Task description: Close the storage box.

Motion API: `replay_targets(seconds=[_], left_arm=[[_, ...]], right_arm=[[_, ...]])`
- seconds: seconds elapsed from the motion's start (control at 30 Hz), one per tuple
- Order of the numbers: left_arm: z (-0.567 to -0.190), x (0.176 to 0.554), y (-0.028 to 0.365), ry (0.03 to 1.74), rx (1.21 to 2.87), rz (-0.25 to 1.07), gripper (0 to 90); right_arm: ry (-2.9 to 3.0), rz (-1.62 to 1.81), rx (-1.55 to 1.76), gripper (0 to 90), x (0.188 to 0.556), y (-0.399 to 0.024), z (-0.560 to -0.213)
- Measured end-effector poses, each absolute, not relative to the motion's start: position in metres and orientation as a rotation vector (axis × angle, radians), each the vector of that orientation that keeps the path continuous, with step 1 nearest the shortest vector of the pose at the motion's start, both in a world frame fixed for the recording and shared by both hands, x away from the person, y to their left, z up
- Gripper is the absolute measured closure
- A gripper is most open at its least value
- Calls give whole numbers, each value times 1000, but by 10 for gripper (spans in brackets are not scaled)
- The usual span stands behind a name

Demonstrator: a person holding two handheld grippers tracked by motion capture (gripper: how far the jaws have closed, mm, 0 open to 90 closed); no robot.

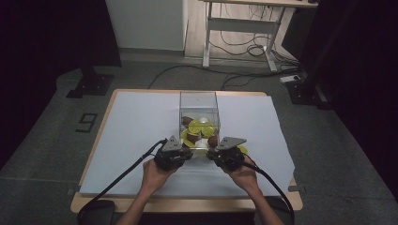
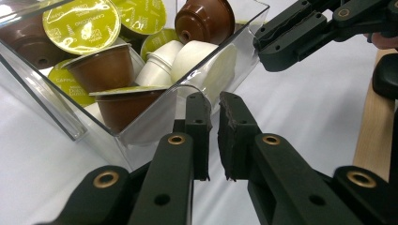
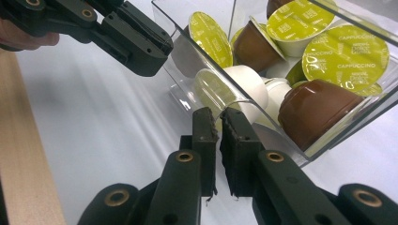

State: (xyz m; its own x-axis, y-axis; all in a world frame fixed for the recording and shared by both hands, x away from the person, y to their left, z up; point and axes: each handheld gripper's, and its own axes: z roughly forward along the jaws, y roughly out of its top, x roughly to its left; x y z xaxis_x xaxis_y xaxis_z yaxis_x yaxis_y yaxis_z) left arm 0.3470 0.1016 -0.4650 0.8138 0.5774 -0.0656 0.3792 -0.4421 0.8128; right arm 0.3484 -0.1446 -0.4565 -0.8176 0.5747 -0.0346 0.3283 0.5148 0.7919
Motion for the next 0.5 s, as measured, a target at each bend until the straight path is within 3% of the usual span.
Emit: replay_targets(seconds=[0.5], left_arm=[[-466,359,97,721,2087,307,827]], right_arm=[[2432,1167,785,825,361,-143,-456]])
